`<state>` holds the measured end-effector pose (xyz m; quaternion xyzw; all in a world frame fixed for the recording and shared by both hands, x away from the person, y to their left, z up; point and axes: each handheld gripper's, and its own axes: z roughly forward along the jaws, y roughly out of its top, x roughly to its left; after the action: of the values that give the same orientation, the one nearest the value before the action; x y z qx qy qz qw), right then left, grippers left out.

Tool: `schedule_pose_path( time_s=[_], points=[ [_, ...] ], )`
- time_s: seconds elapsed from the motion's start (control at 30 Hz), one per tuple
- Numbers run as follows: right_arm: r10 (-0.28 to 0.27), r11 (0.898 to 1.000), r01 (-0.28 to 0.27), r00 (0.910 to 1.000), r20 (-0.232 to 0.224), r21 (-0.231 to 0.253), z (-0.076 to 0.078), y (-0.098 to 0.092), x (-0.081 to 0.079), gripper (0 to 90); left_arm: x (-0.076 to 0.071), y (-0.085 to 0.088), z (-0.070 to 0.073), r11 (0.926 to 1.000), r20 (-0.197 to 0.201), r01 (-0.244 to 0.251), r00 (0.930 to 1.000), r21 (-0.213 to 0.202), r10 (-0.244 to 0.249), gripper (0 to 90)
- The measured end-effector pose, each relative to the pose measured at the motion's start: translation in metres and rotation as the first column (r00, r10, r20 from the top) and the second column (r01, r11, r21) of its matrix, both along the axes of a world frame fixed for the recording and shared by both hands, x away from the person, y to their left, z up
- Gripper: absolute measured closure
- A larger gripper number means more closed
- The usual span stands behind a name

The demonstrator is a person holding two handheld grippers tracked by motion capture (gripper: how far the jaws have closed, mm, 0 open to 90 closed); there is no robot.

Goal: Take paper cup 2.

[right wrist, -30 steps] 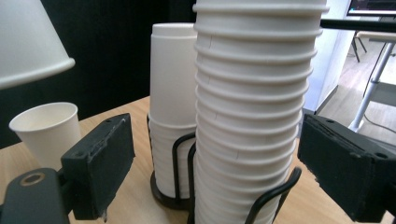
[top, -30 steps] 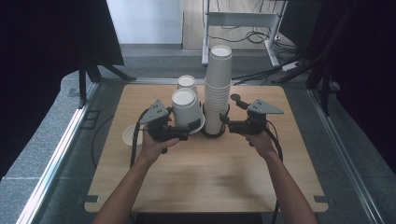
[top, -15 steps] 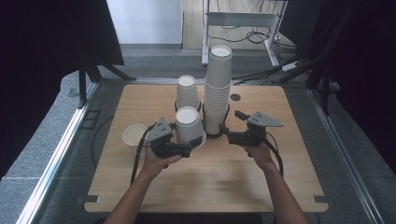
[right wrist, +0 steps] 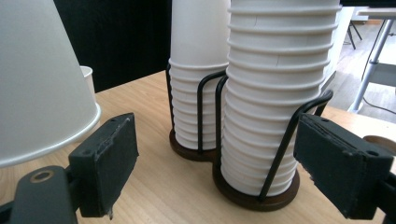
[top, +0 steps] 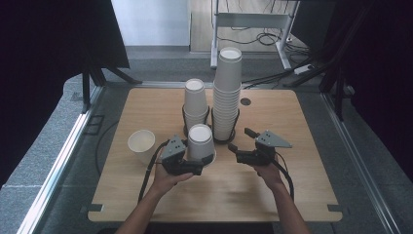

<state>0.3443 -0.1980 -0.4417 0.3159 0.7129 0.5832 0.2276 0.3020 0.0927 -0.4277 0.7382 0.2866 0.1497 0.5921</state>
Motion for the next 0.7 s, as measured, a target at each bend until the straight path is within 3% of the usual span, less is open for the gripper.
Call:
schedule_pose_path(
  time_s=[0.17,0.27,0.53,0.63,0.7],
  points=[
    [0.015,1.0,-0.015,0.9998,-0.009,0.018,-0.009,0.001,-0.007,14.3,-0.002,0.0,-0.004,0.9997,0.003,-0.011,0.9999,0.019,0.011,14.7],
    [0.018,1.0,-0.018,0.9998,-0.009,-0.014,-0.012,0.003,-0.009,14.1,-0.002,0.0,-0.007,0.9995,-0.002,-0.016,0.9999,0.027,0.016,14.7],
    [0.033,0.999,-0.033,0.9988,-0.036,-0.008,-0.023,0.003,-0.015,14.2,-0.005,0.0,-0.014,0.9977,-0.006,-0.023,0.9997,0.063,0.023,14.7],
    [0.046,0.999,-0.046,0.998,-0.044,-0.011,-0.026,0.007,-0.015,14.1,-0.003,0.0,-0.016,0.9943,0.005,-0.039,0.9992,0.099,0.039,14.7],
    [0.054,0.998,-0.055,0.9975,-0.045,-0.018,-0.027,0.01,-0.016,14.1,-0.002,0.001,-0.018,0.9951,-0.009,-0.028,0.9995,0.094,0.029,14.7]
  ],
)
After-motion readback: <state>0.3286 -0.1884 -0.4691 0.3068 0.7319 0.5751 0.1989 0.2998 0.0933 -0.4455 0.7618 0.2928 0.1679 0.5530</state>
